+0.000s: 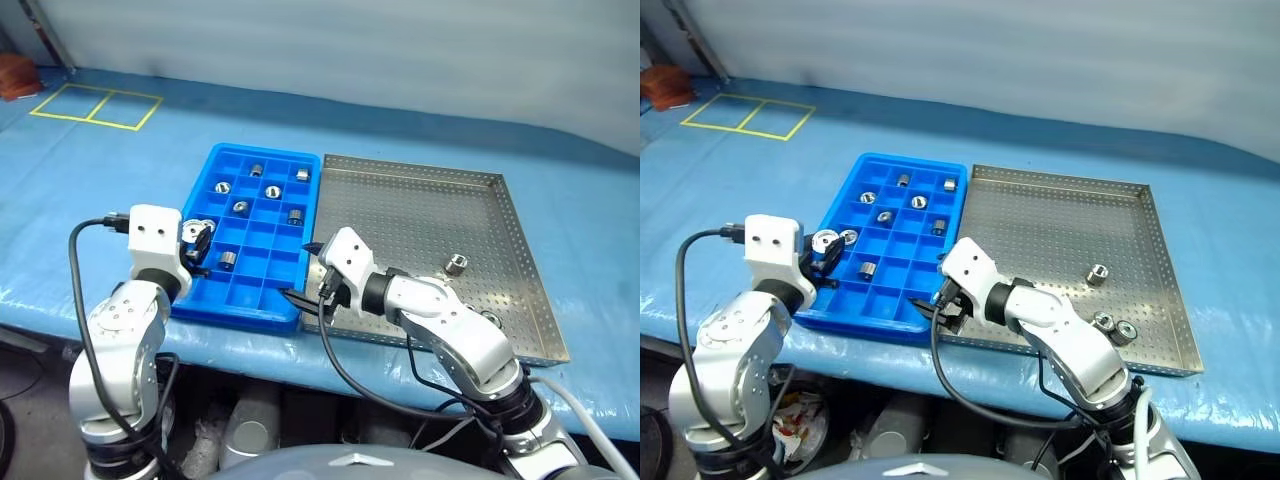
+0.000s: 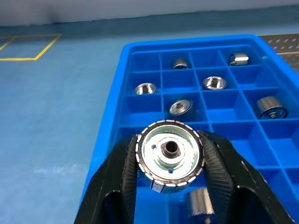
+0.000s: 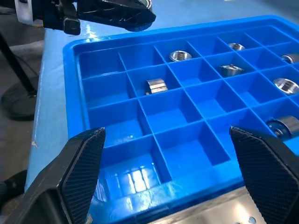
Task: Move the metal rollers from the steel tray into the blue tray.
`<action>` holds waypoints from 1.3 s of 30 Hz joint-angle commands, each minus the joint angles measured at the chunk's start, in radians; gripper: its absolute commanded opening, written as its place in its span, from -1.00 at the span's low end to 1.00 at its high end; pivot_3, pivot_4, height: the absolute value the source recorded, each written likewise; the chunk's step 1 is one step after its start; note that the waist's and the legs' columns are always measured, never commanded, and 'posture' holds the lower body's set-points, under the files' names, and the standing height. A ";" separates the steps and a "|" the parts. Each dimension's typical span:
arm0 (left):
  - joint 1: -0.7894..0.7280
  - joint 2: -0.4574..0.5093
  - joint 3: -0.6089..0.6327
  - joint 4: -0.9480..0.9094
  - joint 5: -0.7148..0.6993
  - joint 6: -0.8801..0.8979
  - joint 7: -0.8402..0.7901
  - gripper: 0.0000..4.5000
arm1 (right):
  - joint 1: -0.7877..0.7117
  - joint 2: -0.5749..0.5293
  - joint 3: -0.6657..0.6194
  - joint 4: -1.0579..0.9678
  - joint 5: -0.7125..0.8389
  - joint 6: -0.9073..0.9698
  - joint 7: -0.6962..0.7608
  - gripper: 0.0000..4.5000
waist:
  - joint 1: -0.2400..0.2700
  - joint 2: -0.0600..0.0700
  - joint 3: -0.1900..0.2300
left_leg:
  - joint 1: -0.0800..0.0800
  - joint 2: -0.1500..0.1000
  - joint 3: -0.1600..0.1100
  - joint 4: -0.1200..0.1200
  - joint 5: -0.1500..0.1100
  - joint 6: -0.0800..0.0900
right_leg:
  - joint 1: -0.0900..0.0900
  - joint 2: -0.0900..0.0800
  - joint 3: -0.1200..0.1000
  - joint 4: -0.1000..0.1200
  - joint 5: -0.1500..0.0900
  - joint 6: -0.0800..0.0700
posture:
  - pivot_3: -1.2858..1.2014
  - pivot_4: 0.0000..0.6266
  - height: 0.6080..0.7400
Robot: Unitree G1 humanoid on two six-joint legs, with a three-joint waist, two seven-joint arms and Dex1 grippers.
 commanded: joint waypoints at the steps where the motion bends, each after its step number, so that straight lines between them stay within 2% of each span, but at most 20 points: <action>1: 0.037 -0.020 0.010 -0.093 0.002 0.019 0.044 -0.24 | -0.028 0.011 0.010 0.007 0.006 -0.050 0.039 1.00 | 0.026 0.000 0.000 | 0.000 0.000 0.000 0.000 0.000 0.000 | 0.000 0.000 0.000 0.000 0.000 0.000 | 0.47 -0.52 1.00; 11: 0.109 -0.027 0.006 -0.091 -0.020 0.021 0.078 -0.24 | -0.061 0.035 0.042 0.058 -0.006 -0.092 0.093 1.00 | 0.185 0.000 0.000 | -0.002 0.002 0.001 -0.002 -0.005 -0.009 | -0.007 0.000 -0.004 -0.001 -0.002 -0.003 | 0.48 -0.52 1.00; 19: 0.012 -0.014 -0.018 -0.095 -0.063 0.017 0.058 -0.24 | -0.018 0.023 0.027 0.025 -0.007 -0.071 0.065 1.00 | 0.287 0.000 -0.001 | -0.010 0.002 0.002 -0.001 -0.006 -0.010 | -0.016 0.000 -0.005 0.000 -0.002 -0.003 | 0.45 -0.52 1.00; 30: -0.034 0.030 -0.083 -0.006 -0.122 0.003 0.032 -0.24 | 0.015 0.021 0.016 -0.005 -0.003 -0.055 0.025 1.00 | 0.305 0.000 -0.001 | -0.013 0.002 0.001 0.001 -0.006 -0.011 | -0.016 0.000 -0.006 0.001 -0.002 -0.002 | 0.41 -0.52 1.00; 39: -0.070 0.067 -0.164 0.140 -0.143 -0.072 0.003 -0.24 | 0.035 0.027 0.010 -0.023 -0.006 -0.050 -0.010 1.00 | 0.280 0.000 -0.001 | -0.014 0.002 0.001 0.003 -0.006 -0.011 | -0.016 0.000 -0.007 0.000 -0.001 -0.002 | 0.36 -0.52 1.00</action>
